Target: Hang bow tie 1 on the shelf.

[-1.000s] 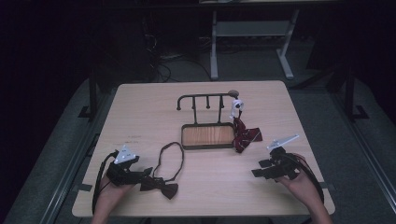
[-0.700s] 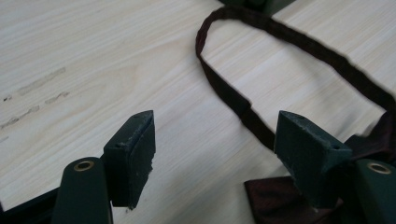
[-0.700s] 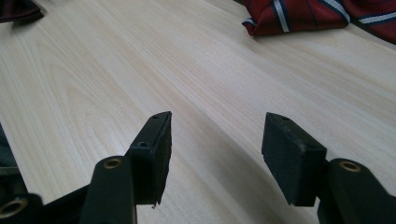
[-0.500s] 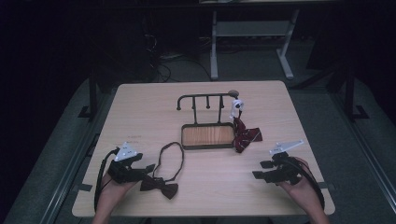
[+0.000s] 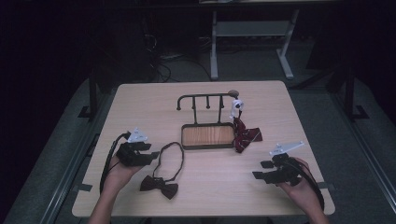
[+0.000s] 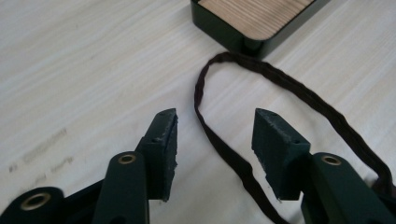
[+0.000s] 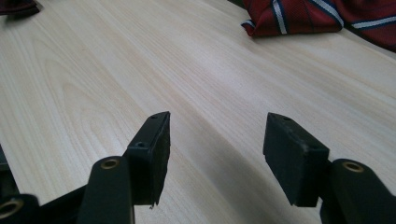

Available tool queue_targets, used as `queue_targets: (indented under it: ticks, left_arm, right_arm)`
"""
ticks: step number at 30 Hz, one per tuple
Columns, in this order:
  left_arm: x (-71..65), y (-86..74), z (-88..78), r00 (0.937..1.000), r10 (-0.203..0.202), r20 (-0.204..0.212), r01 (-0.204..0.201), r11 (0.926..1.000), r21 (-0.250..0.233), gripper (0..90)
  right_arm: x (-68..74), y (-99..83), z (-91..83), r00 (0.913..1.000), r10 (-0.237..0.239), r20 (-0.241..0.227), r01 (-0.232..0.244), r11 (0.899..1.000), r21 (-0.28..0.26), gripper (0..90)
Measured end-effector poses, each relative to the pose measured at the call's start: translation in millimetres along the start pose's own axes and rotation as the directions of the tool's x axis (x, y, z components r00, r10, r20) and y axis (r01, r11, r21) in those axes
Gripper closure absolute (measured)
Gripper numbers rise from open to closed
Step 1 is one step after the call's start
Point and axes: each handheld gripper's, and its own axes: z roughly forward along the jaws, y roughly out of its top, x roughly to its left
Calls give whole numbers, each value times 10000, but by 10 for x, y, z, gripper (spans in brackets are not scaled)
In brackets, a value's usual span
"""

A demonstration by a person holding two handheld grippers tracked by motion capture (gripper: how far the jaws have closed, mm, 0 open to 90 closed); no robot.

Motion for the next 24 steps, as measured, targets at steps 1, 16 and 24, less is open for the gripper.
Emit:
queue_targets:
  ticks: [1,16,24]
  left_arm:
    - [0,0,0,10000,0,0,0,10000,0,520]
    - [150,179,332,9991,-252,345,212,9932,1142,610]
    - [144,253,489,9985,-38,546,-67,9817,1902,666]
  right_arm:
    - [-3,-3,4,10000,-10,-3,10,10000,26,412]
    - [-15,-11,-6,10000,-52,67,52,10000,-2,406]
    - [-7,-10,-17,9999,-126,115,128,9998,-138,407]
